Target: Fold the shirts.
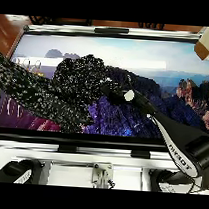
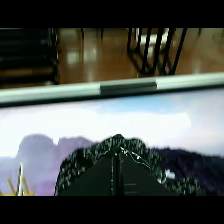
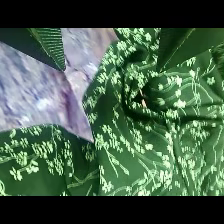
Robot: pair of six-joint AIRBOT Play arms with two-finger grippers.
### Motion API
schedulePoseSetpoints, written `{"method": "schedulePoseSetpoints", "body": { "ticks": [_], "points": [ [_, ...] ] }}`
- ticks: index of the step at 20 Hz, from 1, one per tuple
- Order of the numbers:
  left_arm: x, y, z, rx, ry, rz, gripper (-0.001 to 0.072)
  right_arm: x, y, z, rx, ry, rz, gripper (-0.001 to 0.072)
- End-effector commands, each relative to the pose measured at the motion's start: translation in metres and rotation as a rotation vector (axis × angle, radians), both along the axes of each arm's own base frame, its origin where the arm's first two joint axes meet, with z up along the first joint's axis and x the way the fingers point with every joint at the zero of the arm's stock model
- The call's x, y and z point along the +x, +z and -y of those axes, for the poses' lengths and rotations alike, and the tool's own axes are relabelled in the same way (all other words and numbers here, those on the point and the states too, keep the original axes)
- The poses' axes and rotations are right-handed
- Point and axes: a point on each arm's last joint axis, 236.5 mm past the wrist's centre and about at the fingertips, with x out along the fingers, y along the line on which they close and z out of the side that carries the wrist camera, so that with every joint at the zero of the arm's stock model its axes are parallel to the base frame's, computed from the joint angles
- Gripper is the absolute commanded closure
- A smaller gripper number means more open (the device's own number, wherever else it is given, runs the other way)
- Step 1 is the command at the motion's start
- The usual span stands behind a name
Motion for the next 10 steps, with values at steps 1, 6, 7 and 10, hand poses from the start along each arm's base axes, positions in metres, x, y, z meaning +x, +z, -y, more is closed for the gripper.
{"method": "schedulePoseSetpoints", "body": {
  "ticks": [1,6,7,10],
  "points": [
    [-0.017,0.032,-0.004,-0.043,0.0,0.131,0.0655,0.007,-0.009,-0.004,0.029,-0.07,-0.015,0.0031],
    [-0.025,0.026,-0.014,-0.015,0.027,0.113,0.0655,0.006,-0.006,-0.005,0.02,-0.048,0.004,0.0036],
    [-0.025,0.019,-0.019,0.014,0.045,0.087,0.0655,0.01,-0.006,0.002,0.008,-0.052,0.01,0.0036],
    [-0.024,0.003,-0.028,0.056,0.082,0.028,0.0655,0.031,0.002,0.037,0.005,-0.109,0.018,0.0036]
  ]
}}
